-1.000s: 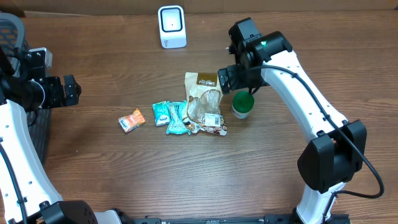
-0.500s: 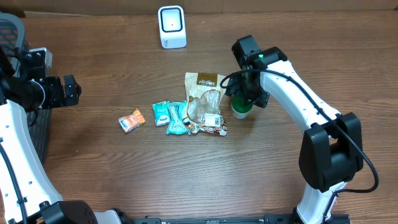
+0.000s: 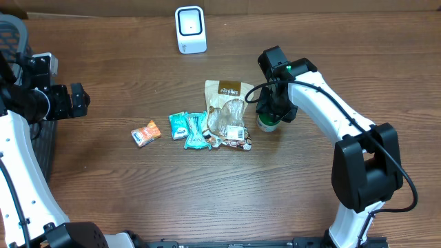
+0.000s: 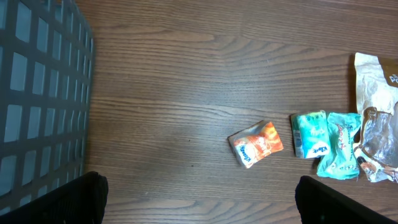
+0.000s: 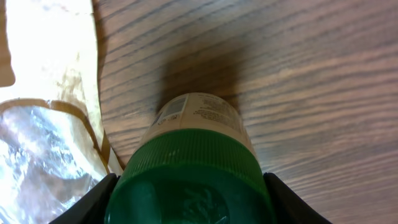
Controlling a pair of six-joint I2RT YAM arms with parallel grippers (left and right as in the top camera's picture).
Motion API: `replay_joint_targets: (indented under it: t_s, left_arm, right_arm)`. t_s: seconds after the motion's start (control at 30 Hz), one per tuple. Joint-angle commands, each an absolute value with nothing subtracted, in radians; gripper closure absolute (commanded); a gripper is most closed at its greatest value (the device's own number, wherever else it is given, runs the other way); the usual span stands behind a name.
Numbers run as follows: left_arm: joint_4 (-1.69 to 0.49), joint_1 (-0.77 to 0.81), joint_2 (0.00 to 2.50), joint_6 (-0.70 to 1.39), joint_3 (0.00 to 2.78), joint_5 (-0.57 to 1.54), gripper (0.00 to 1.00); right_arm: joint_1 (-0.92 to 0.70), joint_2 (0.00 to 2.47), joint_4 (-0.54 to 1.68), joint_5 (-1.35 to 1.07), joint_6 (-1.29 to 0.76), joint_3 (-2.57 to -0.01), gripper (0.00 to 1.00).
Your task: Scan the item barcode
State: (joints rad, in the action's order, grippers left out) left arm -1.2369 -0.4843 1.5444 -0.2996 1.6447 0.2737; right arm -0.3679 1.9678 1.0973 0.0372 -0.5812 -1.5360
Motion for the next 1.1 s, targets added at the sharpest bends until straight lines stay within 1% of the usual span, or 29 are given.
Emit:
replay_joint_targets:
  t_s: [0.0,0.03,0.07,0.1,0.23,0.3,0.43,0.6,0.7,0.87,1.07]
  left_arm:
    - [-1.237,-0.484,1.516,-0.326,1.667,0.286,0.0]
    - [-1.237,-0.484,1.516,-0.326,1.667,0.286,0.0]
    - [-1.237,-0.484,1.516,-0.326,1.667,0.286,0.01]
    - [-1.237,-0.484,1.516,-0.326,1.667,0.286,0.0]
    - [-1.237,-0.484,1.516,-0.326,1.667,0.286,0.0]
    - [-1.237,-0.484,1.516,-0.326,1.667,0.286,0.0]
    - [-1.237,-0.484,1.516,-0.326,1.667,0.286,0.01]
    - [-1.237,-0.484,1.516,-0.326,1.667,0.286,0.0]
    - [-1.237,-0.484,1.516,-0.326,1.667,0.286,0.0]
    - [-1.237,-0.484,1.516,-0.326,1.667,0.286,0.0]
    - [-1.237,-0.484,1.516,-0.326,1.667,0.286,0.0]
  right_arm:
    - [-0.363,1.949,1.111,0.042,-0.375,-1.622,0.67]
    - [-0.363,1.943,1.118,0.043,-0.311,-1.64,0.66]
    - [-0.363,1.934,1.139,0.043,-0.163,-1.674,0.64]
    - [-0.363,1.929,1.151,0.043,-0.082,-1.688,0.64]
    - [-0.363,1.919,1.201,0.043,0.222,-1.703,0.65]
    - [-0.363,1.919,1.231,0.043,0.353,-1.703,0.67]
    - [-0.363,1.92,1.256,0.021,0.58,-1.703,0.68]
    - [-0.363,1.923,1.254,-0.125,0.899,-1.701,0.67]
    - [-0.363,1.928,1.253,-0.163,1.019,-1.701,0.64]
    - [-0.363,1.946,1.247,-0.159,1.065,-1.699,0.61]
    - [-0.352,1.959,1.217,-0.159,1.161,-1.649,0.6]
